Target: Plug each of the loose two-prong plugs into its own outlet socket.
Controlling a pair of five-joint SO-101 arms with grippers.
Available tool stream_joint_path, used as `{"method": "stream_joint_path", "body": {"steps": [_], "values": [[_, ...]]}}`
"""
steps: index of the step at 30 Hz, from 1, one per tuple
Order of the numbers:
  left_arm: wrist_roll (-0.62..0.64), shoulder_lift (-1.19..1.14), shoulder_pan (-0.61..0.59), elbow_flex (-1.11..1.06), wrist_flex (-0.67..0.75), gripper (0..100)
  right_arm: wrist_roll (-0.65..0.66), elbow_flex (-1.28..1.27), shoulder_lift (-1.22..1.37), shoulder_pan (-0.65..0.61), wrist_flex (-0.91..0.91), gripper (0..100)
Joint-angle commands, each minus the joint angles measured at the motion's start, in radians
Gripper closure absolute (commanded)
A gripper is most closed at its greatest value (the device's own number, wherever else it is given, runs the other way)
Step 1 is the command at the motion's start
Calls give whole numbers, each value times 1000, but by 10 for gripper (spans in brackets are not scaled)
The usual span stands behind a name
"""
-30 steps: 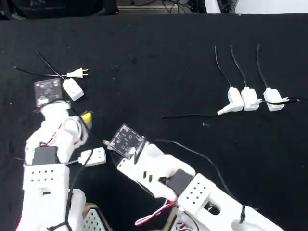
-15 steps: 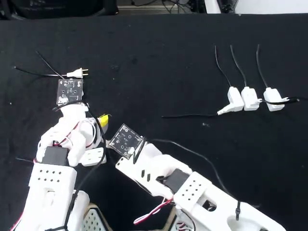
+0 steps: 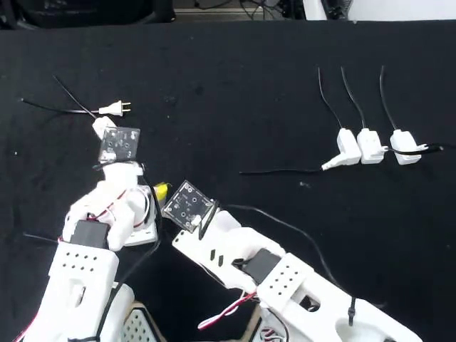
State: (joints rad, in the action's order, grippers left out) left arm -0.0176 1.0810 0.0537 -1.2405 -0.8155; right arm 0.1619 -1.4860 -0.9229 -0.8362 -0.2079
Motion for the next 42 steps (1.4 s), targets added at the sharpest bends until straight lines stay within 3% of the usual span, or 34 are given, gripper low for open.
{"method": "stream_joint_path", "body": {"steps": [1, 10, 16, 28, 37, 42], "values": [[-28, 15, 27, -1, 18, 769, 3, 59, -5, 26, 29, 988], [-28, 15, -108, -27, 66, 769, 3, 82, -7, 26, 0, 988], [-28, 15, -117, -62, 130, 769, 9, 182, 1, 26, -124, 988], [-26, 15, -113, -65, 127, 769, 11, 249, 12, 26, -129, 988], [-26, 15, -119, -67, 127, 769, 11, 291, 162, 38, -123, 988], [-20, 15, -205, -53, 130, 769, 3, 349, 209, 97, -172, 988]]}}
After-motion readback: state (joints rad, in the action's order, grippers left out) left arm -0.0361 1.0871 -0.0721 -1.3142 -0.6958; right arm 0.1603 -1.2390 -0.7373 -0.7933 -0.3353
